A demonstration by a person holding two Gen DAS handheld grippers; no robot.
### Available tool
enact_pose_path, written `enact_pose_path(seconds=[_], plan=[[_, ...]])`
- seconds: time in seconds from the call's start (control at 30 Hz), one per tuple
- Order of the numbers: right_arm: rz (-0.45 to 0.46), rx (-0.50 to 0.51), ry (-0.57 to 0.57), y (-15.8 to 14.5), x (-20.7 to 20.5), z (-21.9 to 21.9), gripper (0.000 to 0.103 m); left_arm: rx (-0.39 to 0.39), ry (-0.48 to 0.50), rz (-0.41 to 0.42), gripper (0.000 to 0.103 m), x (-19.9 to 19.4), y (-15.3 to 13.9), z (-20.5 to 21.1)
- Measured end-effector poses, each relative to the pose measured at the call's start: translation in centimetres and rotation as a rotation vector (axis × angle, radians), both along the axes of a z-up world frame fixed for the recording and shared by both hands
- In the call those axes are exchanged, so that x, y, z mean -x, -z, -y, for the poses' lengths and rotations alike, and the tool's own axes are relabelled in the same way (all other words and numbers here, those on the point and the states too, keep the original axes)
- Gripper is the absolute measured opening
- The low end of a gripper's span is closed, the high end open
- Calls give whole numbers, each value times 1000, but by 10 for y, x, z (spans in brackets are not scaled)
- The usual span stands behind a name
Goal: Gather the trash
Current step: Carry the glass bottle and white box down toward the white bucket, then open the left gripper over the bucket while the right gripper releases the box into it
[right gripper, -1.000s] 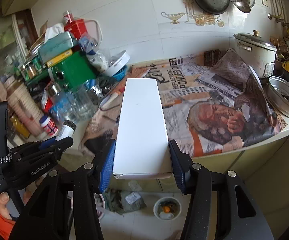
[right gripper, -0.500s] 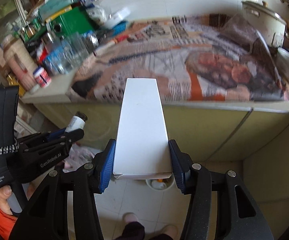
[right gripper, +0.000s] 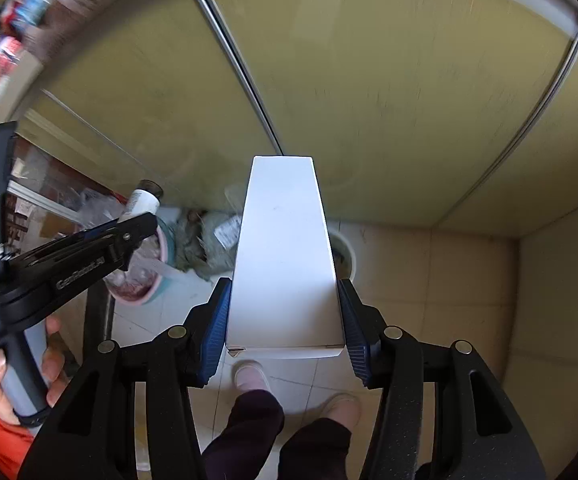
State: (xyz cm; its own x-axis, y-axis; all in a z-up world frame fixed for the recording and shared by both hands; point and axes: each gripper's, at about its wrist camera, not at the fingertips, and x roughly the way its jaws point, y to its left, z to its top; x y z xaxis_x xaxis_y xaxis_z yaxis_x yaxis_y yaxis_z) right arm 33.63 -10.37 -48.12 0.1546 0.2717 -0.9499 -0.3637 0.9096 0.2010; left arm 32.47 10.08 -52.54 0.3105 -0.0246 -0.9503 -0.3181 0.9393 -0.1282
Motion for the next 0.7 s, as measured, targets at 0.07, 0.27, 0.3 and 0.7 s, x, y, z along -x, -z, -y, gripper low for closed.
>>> enact_pose_path(seconds=[0.07,0.27,0.3,0.7], plan=[[-35,7,13,33,-7,-2,48,-3,3,-20,27,-3,25,0],[-85,12,37,105,-30,-10,48,19,16,-70,27,-18,91,-1],[-88,5,37,113,-34,-12,49,22,19,-70,27,-20,97,-1],[-85,11,98,114,-53,-1,54,130,71,-74,33,-58,129,15]])
